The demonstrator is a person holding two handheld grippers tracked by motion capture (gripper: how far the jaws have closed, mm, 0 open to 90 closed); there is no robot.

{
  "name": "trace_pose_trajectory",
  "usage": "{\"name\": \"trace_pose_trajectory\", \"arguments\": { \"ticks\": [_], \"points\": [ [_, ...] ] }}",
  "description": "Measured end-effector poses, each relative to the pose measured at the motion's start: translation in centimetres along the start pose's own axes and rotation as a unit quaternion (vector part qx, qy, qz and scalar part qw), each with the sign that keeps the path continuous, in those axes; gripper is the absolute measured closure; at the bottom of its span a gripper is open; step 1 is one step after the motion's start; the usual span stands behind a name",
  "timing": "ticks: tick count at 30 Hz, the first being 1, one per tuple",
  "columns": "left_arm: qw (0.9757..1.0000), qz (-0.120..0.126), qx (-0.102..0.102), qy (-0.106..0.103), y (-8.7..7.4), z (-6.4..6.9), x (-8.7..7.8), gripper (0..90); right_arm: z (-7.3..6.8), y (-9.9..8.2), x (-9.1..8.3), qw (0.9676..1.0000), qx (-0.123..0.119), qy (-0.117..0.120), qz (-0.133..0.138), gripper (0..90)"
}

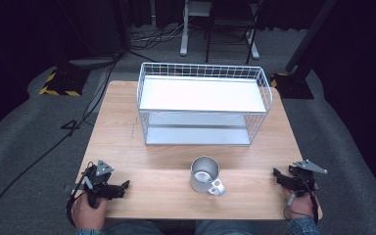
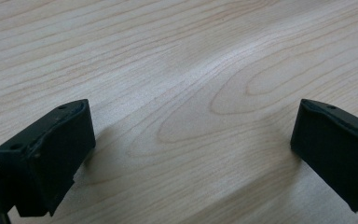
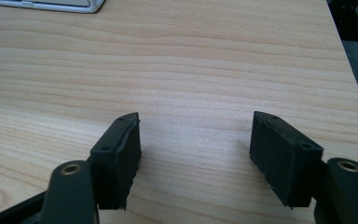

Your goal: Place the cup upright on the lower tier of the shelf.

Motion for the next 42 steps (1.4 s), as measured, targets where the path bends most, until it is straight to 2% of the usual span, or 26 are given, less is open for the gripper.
{"name": "trace_pose_trajectory", "arguments": {
  "ticks": [7,8,11,13,14,15,20,21,22,23,24,25,26,28,31,32,33,35,36,37,39,41,42],
  "points": [
    [1.0000,0.000,0.002,0.002,0.1,-0.1,0.1,0.1,-0.1,0.2,-0.1,1.0000,-0.004,0.002,0.003,33.7],
    [1.0000,0.000,0.002,0.002,0.1,-0.1,0.1,0.2,-0.4,0.9,-0.4,0.9997,0.005,0.014,0.017,33.7],
    [1.0000,0.000,0.002,0.002,0.1,-0.1,0.1,0.2,-0.8,1.4,-0.7,0.9993,0.011,0.027,0.024,33.7],
    [1.0000,0.001,0.001,0.001,0.1,-0.1,0.1,0.2,-1.2,1.8,-1.0,0.9992,0.006,0.032,0.022,34.0],
    [1.0000,0.001,0.000,0.001,0.1,-0.1,0.1,0.2,-1.9,2.1,-1.3,0.9990,-0.001,0.042,0.018,34.5],
    [1.0000,0.001,0.000,0.001,0.1,-0.1,0.1,0.2,-1.9,2.1,-1.3,0.9990,-0.001,0.042,0.018,34.5],
    [1.0000,0.001,0.000,0.001,0.1,-0.1,0.1,0.2,-4.8,3.1,-3.1,0.9962,-0.027,0.081,0.021,37.2],
    [1.0000,0.001,0.000,0.001,0.1,-0.1,0.1,0.2,-4.8,3.1,-3.1,0.9962,-0.027,0.081,0.021,37.2],
    [1.0000,0.001,0.000,0.001,0.1,-0.1,0.1,0.2,-6.0,3.4,-4.1,0.9944,-0.034,0.097,0.025,38.5],
    [1.0000,0.001,0.000,0.001,0.1,-0.1,0.1,0.2,-6.0,3.4,-4.1,0.9944,-0.034,0.097,0.025,38.5],
    [1.0000,0.001,0.000,0.001,0.1,-0.1,0.1,0.2,-7.3,3.5,-4.9,0.9925,-0.042,0.112,0.025,41.9],
    [1.0000,0.001,0.000,0.001,0.1,-0.1,0.1,0.2,-8.0,3.5,-5.3,0.9913,-0.044,0.123,0.020,44.6],
    [1.0000,0.001,0.000,0.001,0.1,-0.1,0.1,0.3,-8.0,3.5,-5.3,0.9913,-0.044,0.123,0.020,44.6],
    [1.0000,0.001,0.000,0.001,0.1,-0.1,0.1,0.2,-9.4,3.4,-6.1,0.9881,-0.048,0.145,0.013,46.8],
    [1.0000,0.001,0.000,0.001,0.1,-0.1,0.1,0.2,-11.2,3.4,-7.0,0.9840,-0.062,0.167,0.013,47.6],
    [1.0000,0.001,0.000,0.001,0.1,-0.1,0.1,0.3,-12.4,3.5,-7.5,0.9809,-0.064,0.183,0.011,47.7],
    [1.0000,0.001,0.000,0.001,0.1,-0.1,0.1,0.2,-12.4,3.5,-7.5,0.9809,-0.064,0.183,0.011,47.7],
    [1.0000,0.000,0.000,0.001,0.1,-0.1,0.1,0.2,-13.5,3.5,-7.8,0.9775,-0.068,0.200,0.003,46.7],
    [1.0000,0.000,0.000,0.001,0.1,-0.1,0.1,0.2,-14.6,3.5,-8.2,0.9742,-0.070,0.215,-0.001,45.9],
    [1.0000,0.000,0.000,0.001,0.1,-0.1,0.1,0.2,-14.6,3.5,-8.2,0.9742,-0.070,0.215,-0.001,45.9],
    [1.0000,0.001,0.000,0.001,0.1,-0.1,0.1,0.2,-16.2,3.3,-8.6,0.9702,-0.079,0.229,-0.007,43.8],
    [1.0000,0.001,0.000,0.001,0.1,-0.1,0.1,0.3,-16.7,3.3,-8.7,0.9694,-0.082,0.231,-0.007,43.9],
    [1.0000,0.001,0.000,0.001,0.1,-0.1,0.1,0.2,-17.7,3.2,-8.9,0.9667,-0.092,0.239,-0.005,44.6]
  ]
}}
Point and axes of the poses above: each handheld gripper's, and its own axes: x roughly forward along the jaws, y roughly out of its top, z roughly to its right, the point moved 10 cm from there along x, roughly forward along the jaws, and after that the axes turned 3 degrees about x, right-handed, at the moved point
